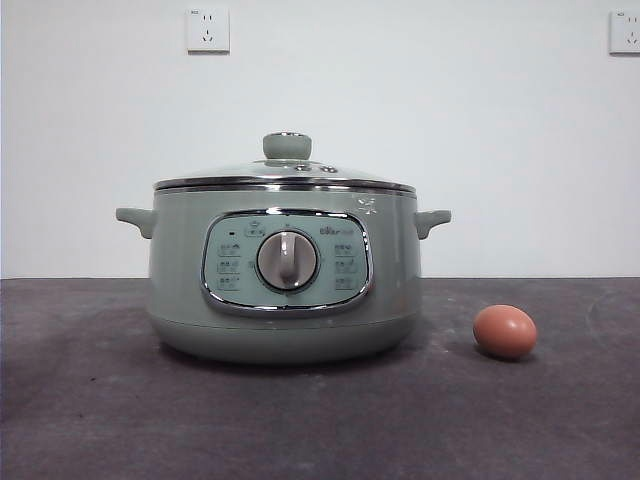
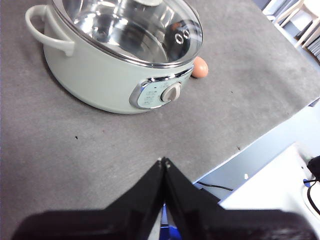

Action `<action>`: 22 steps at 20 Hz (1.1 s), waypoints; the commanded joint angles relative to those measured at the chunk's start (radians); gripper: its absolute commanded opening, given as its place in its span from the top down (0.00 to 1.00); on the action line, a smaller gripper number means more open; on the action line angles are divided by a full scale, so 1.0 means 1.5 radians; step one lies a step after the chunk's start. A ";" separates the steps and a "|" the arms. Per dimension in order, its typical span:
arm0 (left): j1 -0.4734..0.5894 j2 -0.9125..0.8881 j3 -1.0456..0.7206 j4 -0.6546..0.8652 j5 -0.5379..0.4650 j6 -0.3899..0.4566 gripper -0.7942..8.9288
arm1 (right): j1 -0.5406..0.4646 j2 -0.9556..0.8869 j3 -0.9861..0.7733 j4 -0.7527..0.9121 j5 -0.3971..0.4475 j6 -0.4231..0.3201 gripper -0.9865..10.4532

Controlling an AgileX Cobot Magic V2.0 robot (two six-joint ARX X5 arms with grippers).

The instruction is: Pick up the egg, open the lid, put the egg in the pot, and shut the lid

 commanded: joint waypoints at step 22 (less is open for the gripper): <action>0.001 0.006 0.004 -0.001 0.002 0.002 0.28 | 0.081 0.269 0.002 0.254 0.073 0.046 0.39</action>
